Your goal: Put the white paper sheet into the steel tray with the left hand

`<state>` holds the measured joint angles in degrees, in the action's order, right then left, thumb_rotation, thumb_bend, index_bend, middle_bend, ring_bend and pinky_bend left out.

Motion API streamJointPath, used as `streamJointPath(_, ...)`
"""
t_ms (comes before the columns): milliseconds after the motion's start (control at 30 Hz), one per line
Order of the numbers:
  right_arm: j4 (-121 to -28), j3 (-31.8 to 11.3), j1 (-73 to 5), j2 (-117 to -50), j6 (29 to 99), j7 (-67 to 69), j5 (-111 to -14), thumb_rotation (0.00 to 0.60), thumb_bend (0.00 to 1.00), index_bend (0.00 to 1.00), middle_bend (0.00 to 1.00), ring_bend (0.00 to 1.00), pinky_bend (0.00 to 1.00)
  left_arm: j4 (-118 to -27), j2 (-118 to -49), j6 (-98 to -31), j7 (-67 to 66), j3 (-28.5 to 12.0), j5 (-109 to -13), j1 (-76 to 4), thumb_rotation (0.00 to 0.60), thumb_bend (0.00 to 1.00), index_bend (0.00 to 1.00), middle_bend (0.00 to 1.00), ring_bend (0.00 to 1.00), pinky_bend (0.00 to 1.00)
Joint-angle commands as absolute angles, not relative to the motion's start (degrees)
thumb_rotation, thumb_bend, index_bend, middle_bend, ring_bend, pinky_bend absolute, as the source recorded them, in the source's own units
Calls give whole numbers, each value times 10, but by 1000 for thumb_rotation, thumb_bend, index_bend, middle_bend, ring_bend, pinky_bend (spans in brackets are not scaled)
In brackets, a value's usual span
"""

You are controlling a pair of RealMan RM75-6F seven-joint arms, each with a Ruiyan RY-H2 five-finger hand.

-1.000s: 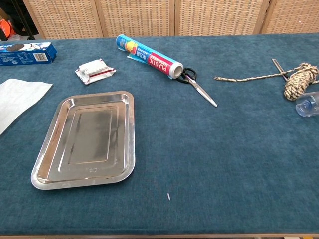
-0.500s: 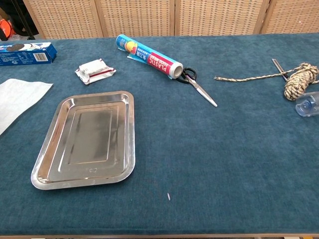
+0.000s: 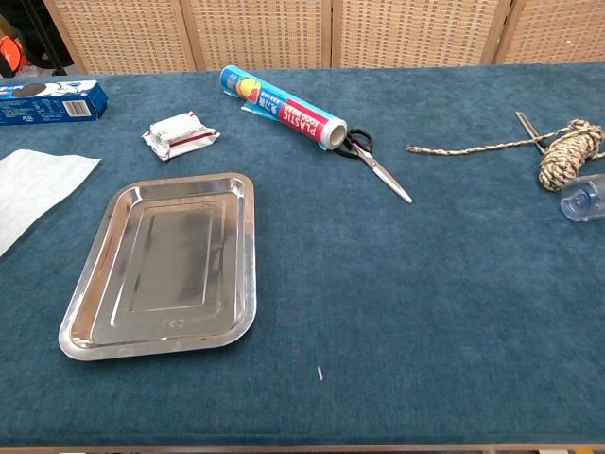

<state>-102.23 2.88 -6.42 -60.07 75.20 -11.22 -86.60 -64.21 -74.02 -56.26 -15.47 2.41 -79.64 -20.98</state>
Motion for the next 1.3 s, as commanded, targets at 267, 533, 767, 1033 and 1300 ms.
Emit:
streamJointPath(267, -1019, 28, -63, -601, 757, -106, -870, 600, 0, 228, 0, 0, 0, -618, -766, -582, -174, 22, -808, -213, 600, 369, 274, 0, 0, 0)
streamJointPath(533, -1018, 26, -62, -602, 760, -104, -870, 600, 0, 228, 0, 0, 0, -608, -771, -586, -170, 29, -821, -212, 600, 369, 273, 0, 0, 0)
streamJointPath(767, -1018, 25, -61, -603, 761, -105, -870, 600, 0, 228, 0, 0, 0, -608, -765, -590, -166, 36, -831, -211, 600, 369, 274, 0, 0, 0)
streamJointPath(1033, -1019, 25, -60, -603, 762, -106, -870, 600, 0, 228, 0, 0, 0, -565, -787, -600, -174, 40, -841, -207, 600, 369, 274, 0, 0, 0)
streamJointPath(1300, -1018, 24, -60, -603, 763, -106, -869, 600, 0, 228, 0, 0, 0, -507, -819, -613, -162, 43, -854, -203, 600, 369, 274, 0, 0, 0)
